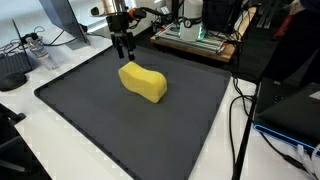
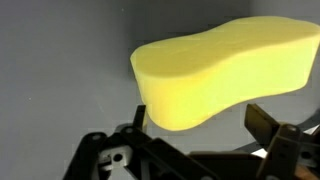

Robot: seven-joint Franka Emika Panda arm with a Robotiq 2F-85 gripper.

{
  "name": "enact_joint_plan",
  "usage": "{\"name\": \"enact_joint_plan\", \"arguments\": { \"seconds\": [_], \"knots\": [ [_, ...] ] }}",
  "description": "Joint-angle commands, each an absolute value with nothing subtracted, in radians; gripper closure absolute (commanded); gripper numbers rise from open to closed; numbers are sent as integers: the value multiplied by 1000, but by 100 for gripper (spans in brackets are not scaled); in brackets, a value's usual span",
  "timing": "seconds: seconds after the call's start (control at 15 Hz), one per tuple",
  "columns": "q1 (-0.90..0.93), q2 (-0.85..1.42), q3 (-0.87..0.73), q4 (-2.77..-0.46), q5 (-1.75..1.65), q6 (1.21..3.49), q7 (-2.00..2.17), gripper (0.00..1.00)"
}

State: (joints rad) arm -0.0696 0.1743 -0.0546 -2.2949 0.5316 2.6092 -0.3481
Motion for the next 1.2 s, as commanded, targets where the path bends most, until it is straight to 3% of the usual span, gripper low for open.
{"name": "enact_joint_plan", "arguments": {
  "seconds": [0.0, 1.13],
  "knots": [
    [-18, 107, -68, -2291, 305, 2545, -73, 0],
    [147, 219, 16, -1917, -174, 2140, 723, 0]
  ]
}}
